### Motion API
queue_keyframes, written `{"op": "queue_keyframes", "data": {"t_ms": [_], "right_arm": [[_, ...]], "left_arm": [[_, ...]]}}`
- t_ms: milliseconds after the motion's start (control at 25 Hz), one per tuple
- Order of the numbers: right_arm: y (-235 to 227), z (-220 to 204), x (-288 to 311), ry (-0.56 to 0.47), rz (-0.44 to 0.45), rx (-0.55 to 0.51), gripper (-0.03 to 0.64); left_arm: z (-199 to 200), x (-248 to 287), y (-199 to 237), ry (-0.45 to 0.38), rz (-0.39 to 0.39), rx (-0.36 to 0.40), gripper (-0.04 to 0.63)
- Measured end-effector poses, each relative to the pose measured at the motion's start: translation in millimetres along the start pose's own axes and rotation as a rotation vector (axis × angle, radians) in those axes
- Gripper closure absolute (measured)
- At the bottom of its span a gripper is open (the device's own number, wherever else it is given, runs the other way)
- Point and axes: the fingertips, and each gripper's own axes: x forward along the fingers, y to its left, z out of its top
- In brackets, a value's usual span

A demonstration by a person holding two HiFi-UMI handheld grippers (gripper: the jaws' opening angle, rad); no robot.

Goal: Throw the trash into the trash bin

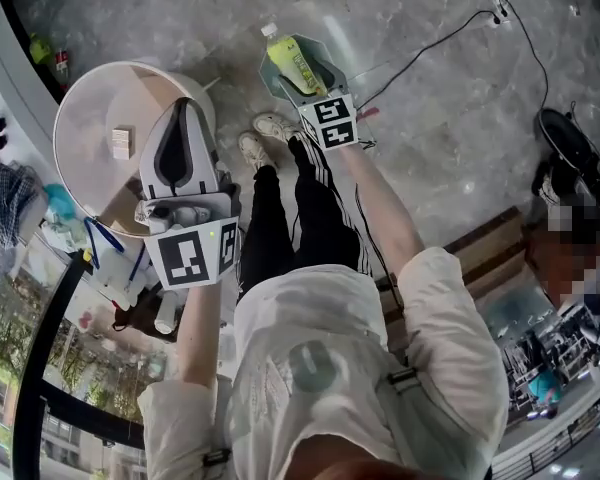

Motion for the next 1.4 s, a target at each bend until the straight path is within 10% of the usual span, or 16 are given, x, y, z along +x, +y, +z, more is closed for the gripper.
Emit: {"op": "queue_keyframes", "data": {"t_ms": [720, 960, 1040, 1400], "right_arm": [[8, -13, -9, 0.064, -0.003, -0.056, 0.325], [53, 73, -60, -0.017, 0.048, -0.149, 0.334], [65, 135, -69, -0.089, 0.032, -0.222, 0.603], [233, 372, -190, -0.590, 0.240, -0.345, 0.603]], "left_arm": [[5, -16, 4, -0.032, 0.020, -0.008, 0.583], [37, -44, 18, -0.068, 0.082, -0.047, 0.583], [59, -50, 29, -0.114, 0.128, -0.007, 0.583], [162, -146, 97, -0.361, 0.386, 0.005, 0.583]]}}
